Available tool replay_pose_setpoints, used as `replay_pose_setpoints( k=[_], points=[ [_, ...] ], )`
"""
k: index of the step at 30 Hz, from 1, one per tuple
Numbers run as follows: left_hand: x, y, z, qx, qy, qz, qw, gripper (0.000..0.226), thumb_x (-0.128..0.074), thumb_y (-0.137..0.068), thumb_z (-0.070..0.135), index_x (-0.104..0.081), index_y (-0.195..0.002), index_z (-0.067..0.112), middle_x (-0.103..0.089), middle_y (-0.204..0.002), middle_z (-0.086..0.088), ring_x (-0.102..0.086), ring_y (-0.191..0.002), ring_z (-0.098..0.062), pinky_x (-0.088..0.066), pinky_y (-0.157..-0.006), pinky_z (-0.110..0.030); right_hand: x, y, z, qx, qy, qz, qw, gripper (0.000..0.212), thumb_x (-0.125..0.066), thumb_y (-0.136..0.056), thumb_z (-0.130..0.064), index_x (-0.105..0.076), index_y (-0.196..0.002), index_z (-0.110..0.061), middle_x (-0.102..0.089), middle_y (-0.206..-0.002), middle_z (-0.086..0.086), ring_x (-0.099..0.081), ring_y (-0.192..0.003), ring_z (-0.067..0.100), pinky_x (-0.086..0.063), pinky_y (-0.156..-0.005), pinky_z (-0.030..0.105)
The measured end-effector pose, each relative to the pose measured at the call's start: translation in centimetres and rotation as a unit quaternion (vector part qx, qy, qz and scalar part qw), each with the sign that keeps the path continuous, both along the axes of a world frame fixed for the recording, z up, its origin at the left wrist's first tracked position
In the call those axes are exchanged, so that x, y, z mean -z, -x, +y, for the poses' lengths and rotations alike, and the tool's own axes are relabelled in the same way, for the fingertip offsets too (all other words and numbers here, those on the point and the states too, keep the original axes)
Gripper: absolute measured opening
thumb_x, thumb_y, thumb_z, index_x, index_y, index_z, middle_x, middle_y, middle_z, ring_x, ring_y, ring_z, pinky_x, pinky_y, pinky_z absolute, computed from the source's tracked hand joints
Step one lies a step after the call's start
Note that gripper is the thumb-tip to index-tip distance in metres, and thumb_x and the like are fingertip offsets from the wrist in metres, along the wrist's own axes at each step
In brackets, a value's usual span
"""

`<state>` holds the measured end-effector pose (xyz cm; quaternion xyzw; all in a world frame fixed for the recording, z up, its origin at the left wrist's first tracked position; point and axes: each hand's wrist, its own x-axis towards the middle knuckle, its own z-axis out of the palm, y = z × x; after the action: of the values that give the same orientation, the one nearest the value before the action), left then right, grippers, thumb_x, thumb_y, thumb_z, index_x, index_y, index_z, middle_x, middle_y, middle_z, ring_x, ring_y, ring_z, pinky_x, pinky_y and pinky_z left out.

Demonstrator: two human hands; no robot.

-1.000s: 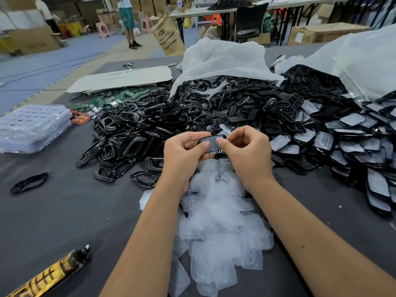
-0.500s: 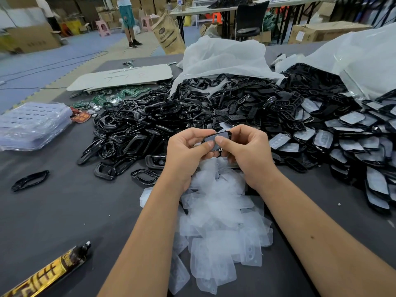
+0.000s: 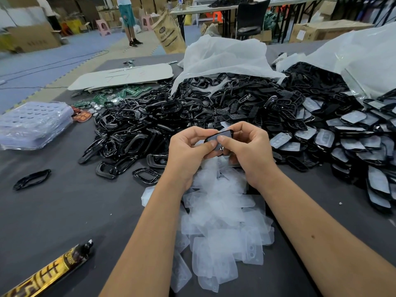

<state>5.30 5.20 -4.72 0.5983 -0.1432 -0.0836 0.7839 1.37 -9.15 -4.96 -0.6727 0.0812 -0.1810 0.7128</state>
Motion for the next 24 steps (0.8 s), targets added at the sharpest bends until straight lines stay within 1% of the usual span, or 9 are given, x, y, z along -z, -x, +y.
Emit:
replay_pose_setpoints(
  k=[2,5,10,13,17,19,24],
  points=[
    [-0.02,-0.02,-0.09,0.000,0.006,0.003,1.000,0.021,-0.067,-0.088,-0.018,-0.072,-0.095,0.001,-0.077,-0.087,-0.008,-0.075,-0.074,-0.017,-0.059,-0.064,-0.020,-0.05,-0.02,-0.02,0.001,-0.019,0.001,1.000,0.011,-0.076,-0.089,-0.004,-0.067,-0.086,-0.007,-0.068,-0.068,0.003,-0.060,-0.053,0.013,-0.043,-0.044,0.023],
    [-0.06,-0.09,-0.10,-0.007,0.005,0.009,1.000,0.020,-0.068,-0.088,-0.016,-0.073,-0.096,0.001,-0.076,-0.092,-0.012,-0.075,-0.073,-0.018,-0.058,-0.062,-0.019,-0.13,-0.03,-0.04,0.006,-0.030,0.006,1.000,0.016,-0.074,-0.091,-0.005,-0.069,-0.080,-0.014,-0.068,-0.068,0.004,-0.061,-0.052,0.014,-0.044,-0.042,0.023],
    [-0.14,-0.03,0.02,-0.002,0.016,0.041,0.999,0.018,-0.067,-0.090,-0.014,-0.072,-0.094,0.002,-0.077,-0.082,-0.010,-0.075,-0.062,-0.023,-0.058,-0.057,-0.019,-0.14,-0.29,0.06,0.019,-0.032,0.021,0.999,0.012,-0.068,-0.095,-0.003,-0.070,-0.083,-0.005,-0.065,-0.063,0.005,-0.060,-0.050,0.017,-0.045,-0.041,0.024],
    [-0.22,0.06,0.02,-0.008,0.021,0.055,0.998,0.019,-0.066,-0.090,-0.015,-0.073,-0.093,0.002,-0.077,-0.081,-0.013,-0.076,-0.064,-0.027,-0.058,-0.057,-0.020,-0.06,-0.21,0.08,0.018,-0.007,0.020,1.000,0.011,-0.067,-0.097,-0.005,-0.070,-0.086,-0.002,-0.065,-0.062,0.003,-0.061,-0.051,0.015,-0.046,-0.042,0.024],
    [-0.27,0.12,0.00,-0.003,0.024,0.056,0.998,0.020,-0.064,-0.090,-0.017,-0.073,-0.091,0.000,-0.077,-0.085,-0.017,-0.076,-0.070,-0.026,-0.060,-0.059,-0.023,-0.05,0.11,0.21,0.009,0.013,0.003,1.000,0.007,-0.074,-0.092,-0.004,-0.069,-0.088,0.000,-0.066,-0.063,-0.001,-0.063,-0.052,0.011,-0.046,-0.042,0.022],
    [-0.27,0.15,-0.04,0.003,0.016,0.050,0.999,0.020,-0.064,-0.090,-0.016,-0.073,-0.092,0.001,-0.078,-0.086,-0.016,-0.076,-0.072,-0.024,-0.060,-0.061,-0.023,-0.10,0.09,0.14,0.015,0.007,0.005,1.000,0.007,-0.074,-0.091,-0.003,-0.069,-0.086,-0.001,-0.066,-0.063,0.001,-0.062,-0.052,0.013,-0.046,-0.042,0.022],
    [-0.27,0.03,-0.09,0.002,0.012,0.050,0.999,0.018,-0.064,-0.091,-0.015,-0.073,-0.096,0.000,-0.077,-0.083,-0.014,-0.075,-0.065,-0.024,-0.058,-0.058,-0.020,-0.16,-0.12,-0.04,0.018,-0.033,0.022,0.999,0.013,-0.071,-0.093,-0.004,-0.071,-0.081,-0.008,-0.065,-0.061,0.002,-0.060,-0.050,0.014,-0.044,-0.040,0.022]
  ],
)
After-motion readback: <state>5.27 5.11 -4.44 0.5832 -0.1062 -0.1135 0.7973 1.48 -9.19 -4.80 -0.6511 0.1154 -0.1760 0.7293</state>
